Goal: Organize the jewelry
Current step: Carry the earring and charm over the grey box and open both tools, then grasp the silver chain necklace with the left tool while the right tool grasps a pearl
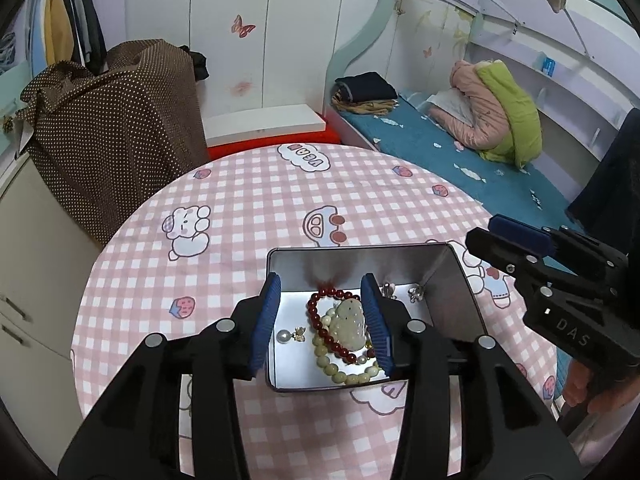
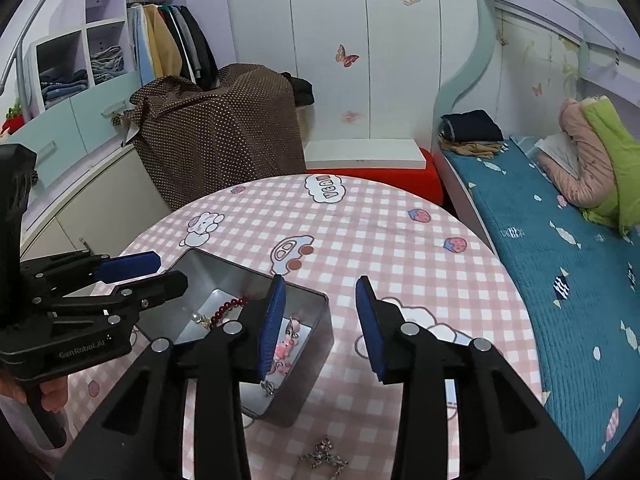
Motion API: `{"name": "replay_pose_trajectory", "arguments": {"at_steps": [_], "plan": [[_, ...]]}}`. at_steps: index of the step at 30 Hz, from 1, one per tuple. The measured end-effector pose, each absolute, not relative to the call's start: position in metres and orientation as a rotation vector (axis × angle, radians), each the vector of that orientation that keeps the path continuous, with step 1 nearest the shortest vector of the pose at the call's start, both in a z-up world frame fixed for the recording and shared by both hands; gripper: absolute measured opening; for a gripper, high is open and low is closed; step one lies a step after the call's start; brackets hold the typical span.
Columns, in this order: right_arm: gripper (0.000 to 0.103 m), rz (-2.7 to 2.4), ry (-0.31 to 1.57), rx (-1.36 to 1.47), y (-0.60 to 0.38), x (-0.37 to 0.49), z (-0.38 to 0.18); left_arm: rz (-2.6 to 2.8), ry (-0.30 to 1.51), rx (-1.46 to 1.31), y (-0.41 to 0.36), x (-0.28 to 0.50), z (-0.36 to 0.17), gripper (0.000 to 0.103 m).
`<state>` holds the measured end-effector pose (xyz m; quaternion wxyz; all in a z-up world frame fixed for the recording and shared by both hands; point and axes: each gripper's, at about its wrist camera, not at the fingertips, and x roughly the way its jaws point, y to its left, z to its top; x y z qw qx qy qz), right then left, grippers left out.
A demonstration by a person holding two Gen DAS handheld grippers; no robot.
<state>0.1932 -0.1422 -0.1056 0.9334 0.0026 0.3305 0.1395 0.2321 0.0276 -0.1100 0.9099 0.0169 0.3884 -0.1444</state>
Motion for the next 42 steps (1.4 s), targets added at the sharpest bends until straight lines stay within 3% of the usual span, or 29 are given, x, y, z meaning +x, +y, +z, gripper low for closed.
{"name": "replay_pose_trajectory", "arguments": {"at_steps": [18, 20, 42], "plan": [[0.04, 0.251, 0.639, 0.01, -0.155, 0.156, -0.095, -0.311, 0.779, 0.043, 0.023, 0.193, -0.102, 0.043], [0.042, 0.241, 0.642, 0.01, -0.157, 0.151, -0.096, -0.314, 0.778, 0.045, 0.022, 0.186, -0.102, 0.047], [0.044, 0.248, 0.789, 0.012, -0.164, 0.086, -0.14, -0.369, 0.856, 0.053, 0.001, 0.124, -0.13, 0.055]]}}
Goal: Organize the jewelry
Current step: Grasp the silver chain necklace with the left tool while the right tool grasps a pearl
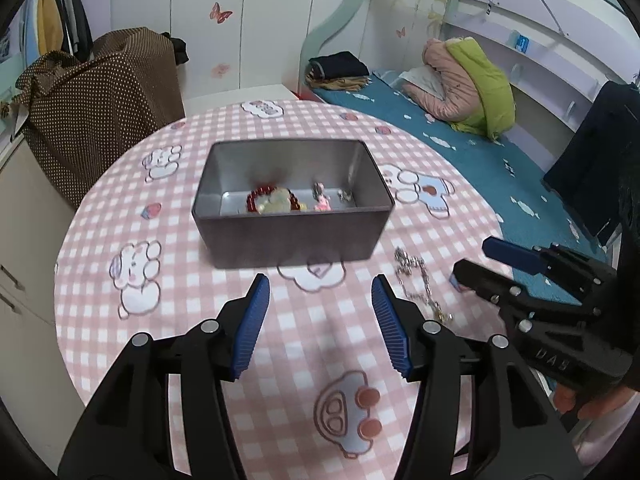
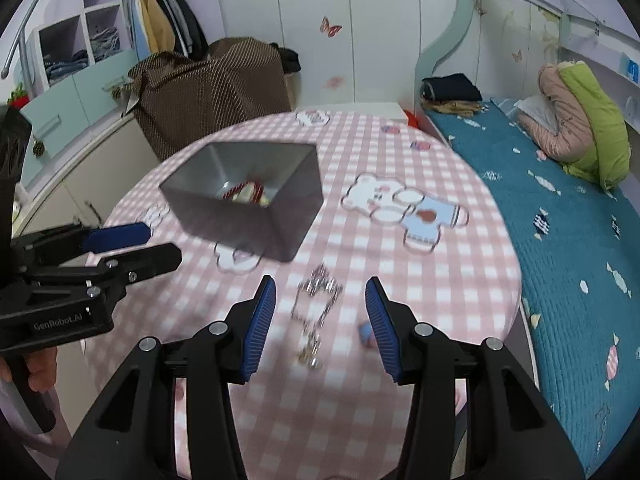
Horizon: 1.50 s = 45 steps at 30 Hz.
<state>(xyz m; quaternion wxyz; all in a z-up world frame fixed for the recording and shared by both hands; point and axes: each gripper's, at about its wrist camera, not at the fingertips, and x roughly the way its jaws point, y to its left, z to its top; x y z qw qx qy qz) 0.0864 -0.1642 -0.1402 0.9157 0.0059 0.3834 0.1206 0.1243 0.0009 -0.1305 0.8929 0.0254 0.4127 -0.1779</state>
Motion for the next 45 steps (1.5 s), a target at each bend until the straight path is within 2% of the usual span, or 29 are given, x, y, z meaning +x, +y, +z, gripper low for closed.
{"name": "replay_pose_trajectory", "arguments": {"at_steps": [9, 14, 19, 22, 27, 29, 40, 45], "plan": [[0.044, 0.267, 0.87, 0.003, -0.155, 0.072, -0.169, -0.36, 0.888, 0.053, 0.0, 0.106, -0.142, 0.061], [0.031, 0.254, 0.896, 0.008, -0.156, 0.074, -0.18, -0.358, 0.921, 0.059, -0.003, 0.104, -0.151, 0.06], [0.024, 0.256, 0.89, -0.019, -0.152, 0.076, -0.183, -0.362, 0.932, 0.065, -0.005, 0.106, -0.155, 0.061], [0.015, 0.246, 0.888, -0.035, -0.152, 0.077, -0.183, -0.368, 0.937, 0.069, -0.008, 0.108, -0.155, 0.061], [0.014, 0.256, 0.887, -0.043, -0.155, 0.076, -0.183, -0.383, 0.943, 0.076, -0.016, 0.113, -0.156, 0.061], [0.009, 0.256, 0.885, -0.037, -0.159, 0.075, -0.181, -0.395, 0.947, 0.079, -0.021, 0.116, -0.157, 0.061], [0.009, 0.207, 0.814, 0.007, -0.194, 0.079, -0.158, -0.463, 0.986, 0.091, -0.066, 0.135, -0.163, 0.06], [0.009, 0.188, 0.783, 0.012, -0.211, 0.088, -0.148, -0.432, 1.021, 0.097, -0.084, 0.147, -0.173, 0.064]]}}
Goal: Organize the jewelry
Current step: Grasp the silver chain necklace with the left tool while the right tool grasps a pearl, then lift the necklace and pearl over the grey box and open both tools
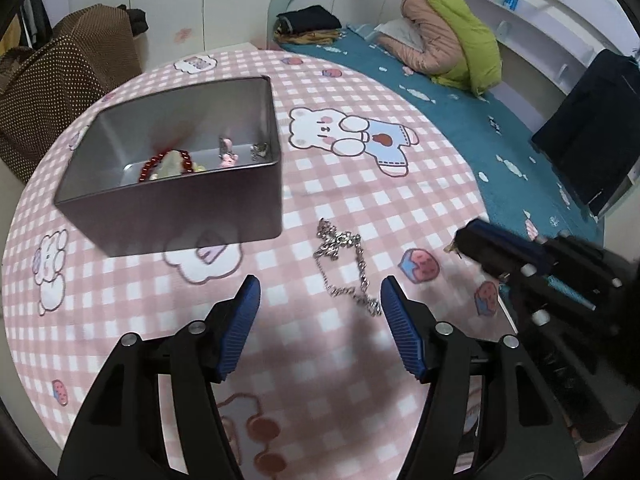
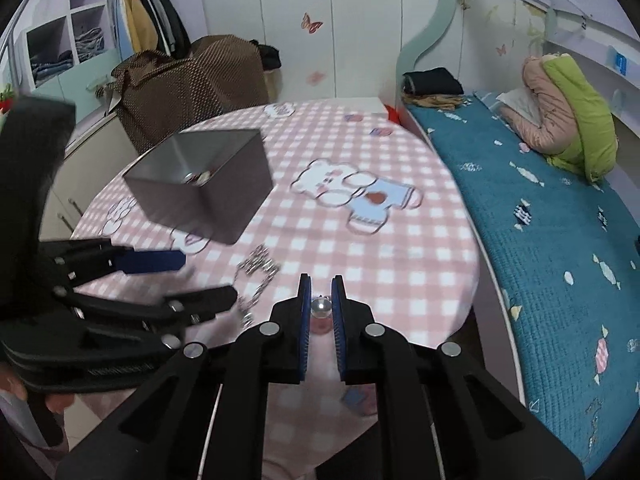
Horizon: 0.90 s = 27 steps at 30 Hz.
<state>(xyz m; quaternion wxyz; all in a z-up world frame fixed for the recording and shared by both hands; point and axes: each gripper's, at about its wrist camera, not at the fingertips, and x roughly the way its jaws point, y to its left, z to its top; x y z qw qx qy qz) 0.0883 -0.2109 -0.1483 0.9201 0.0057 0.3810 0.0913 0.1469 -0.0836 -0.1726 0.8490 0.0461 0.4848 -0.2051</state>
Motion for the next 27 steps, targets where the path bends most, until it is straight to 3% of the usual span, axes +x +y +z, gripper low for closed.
{"name": "replay_pose_trajectory", "arguments": {"at_steps": [2, 3, 4, 6, 9, 10, 27], "plan": [[0.009, 0.185, 0.778, 0.018, -0.216, 0.093, -0.147, -0.37, 1.018, 0.139, -0.093, 0.152, -0.178, 0.061], [0.009, 0.188, 0.775, 0.02, -0.218, 0.094, -0.146, -0.353, 1.023, 0.17, -0.098, 0.155, -0.182, 0.056], [0.009, 0.19, 0.772, 0.02, -0.219, 0.096, -0.146, -0.351, 1.035, 0.187, -0.101, 0.156, -0.186, 0.044], [0.009, 0.194, 0.767, 0.023, -0.221, 0.097, -0.145, -0.355, 1.029, 0.215, -0.106, 0.157, -0.188, 0.04], [0.009, 0.19, 0.773, 0.037, -0.226, 0.099, -0.148, -0.395, 1.026, 0.227, -0.109, 0.156, -0.187, 0.014], [0.009, 0.188, 0.774, 0.04, -0.227, 0.098, -0.149, -0.389, 1.028, 0.234, -0.11, 0.156, -0.187, 0.001], [0.009, 0.185, 0.746, 0.05, -0.228, 0.092, -0.141, -0.486, 0.987, 0.076, -0.083, 0.151, -0.152, 0.0]]}}
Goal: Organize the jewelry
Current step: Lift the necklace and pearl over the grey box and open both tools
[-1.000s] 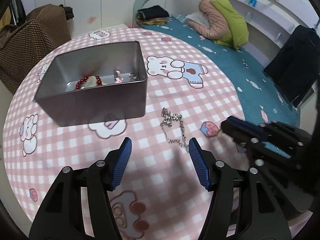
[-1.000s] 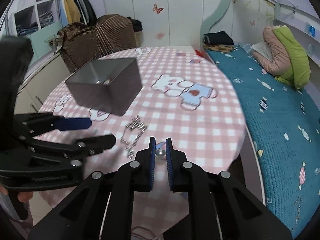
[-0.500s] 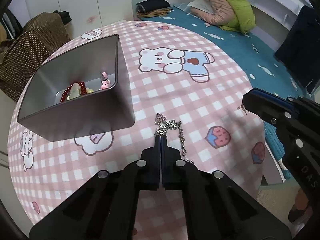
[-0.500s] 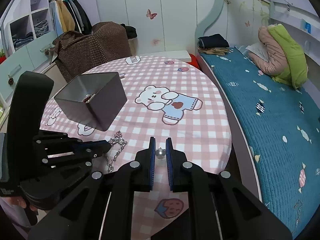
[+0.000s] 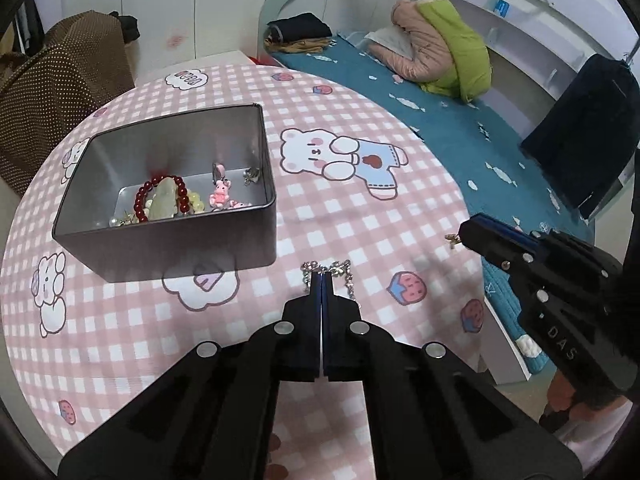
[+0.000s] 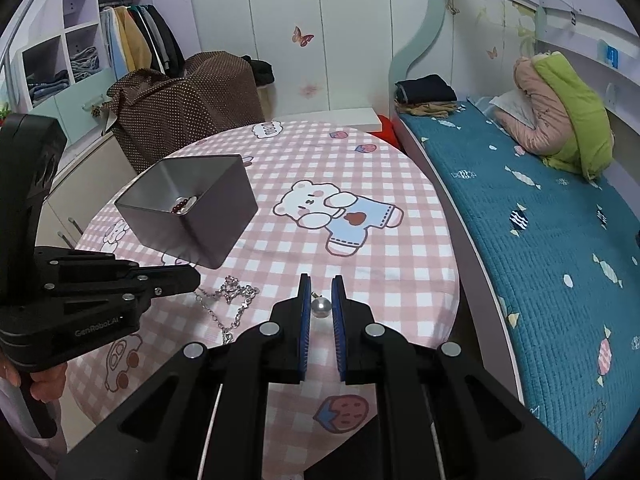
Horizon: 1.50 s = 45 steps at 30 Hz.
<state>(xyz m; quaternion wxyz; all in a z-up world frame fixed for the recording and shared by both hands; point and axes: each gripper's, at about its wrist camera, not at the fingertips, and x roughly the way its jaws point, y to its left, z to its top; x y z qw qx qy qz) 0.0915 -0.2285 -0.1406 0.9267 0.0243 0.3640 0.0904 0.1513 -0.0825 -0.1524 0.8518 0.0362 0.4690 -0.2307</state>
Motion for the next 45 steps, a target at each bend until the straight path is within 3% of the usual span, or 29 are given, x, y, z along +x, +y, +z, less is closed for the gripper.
{"name": "replay_pose_trajectory", "arguments": {"at_steps": [21, 45], "plan": [[0.009, 0.229, 0.626, 0.006, -0.199, 0.105, -0.099, -0.527, 0.702, 0.062, -0.045, 0.135, -0.046, 0.0], [0.009, 0.367, 0.583, -0.075, -0.13, 0.168, -0.078, -0.517, 0.667, -0.007, 0.005, 0.195, -0.031, 0.0]]}}
